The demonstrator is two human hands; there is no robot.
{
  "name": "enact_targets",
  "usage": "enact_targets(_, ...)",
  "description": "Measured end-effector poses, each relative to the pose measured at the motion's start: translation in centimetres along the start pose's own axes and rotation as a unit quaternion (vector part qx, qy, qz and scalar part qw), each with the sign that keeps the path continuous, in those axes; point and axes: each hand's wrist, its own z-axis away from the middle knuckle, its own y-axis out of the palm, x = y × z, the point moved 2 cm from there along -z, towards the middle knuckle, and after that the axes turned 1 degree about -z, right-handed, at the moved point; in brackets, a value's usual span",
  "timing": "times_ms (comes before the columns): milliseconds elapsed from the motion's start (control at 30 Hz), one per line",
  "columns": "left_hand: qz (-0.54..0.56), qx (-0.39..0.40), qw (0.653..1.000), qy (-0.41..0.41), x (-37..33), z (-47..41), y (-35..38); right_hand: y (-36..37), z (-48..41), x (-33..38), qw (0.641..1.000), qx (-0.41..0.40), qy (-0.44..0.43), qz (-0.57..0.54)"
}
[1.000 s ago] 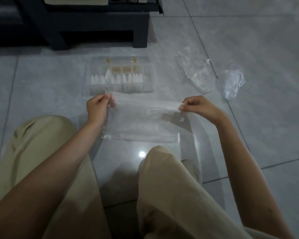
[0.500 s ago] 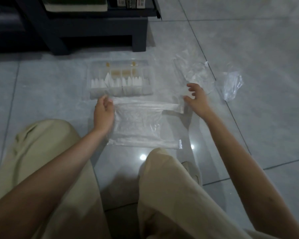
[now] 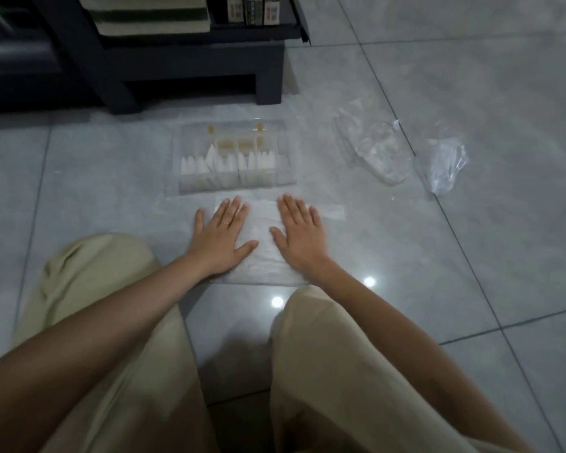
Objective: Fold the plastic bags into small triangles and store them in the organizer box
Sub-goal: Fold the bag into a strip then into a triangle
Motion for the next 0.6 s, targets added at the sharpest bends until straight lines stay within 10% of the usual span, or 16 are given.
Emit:
enact_targets(267,-0.074,0.052,0.996,0.006,2.1,0.7,-1.3,-2.1,3.6,-7.3,0.989,0.021,0.147,0.007)
enact_targets(433,-0.150,-0.033,0.954,0.259,-2.2,1.5,-0.1,-0.9,4.8,-1.9,0.995,0.015,-0.086,0.055)
enact_targets(600,-0.087,0.050,0.973,0.208,0.3,2.6,0.7,0.5,6.1,-3.4,0.988,0.047,-0.135,0.055)
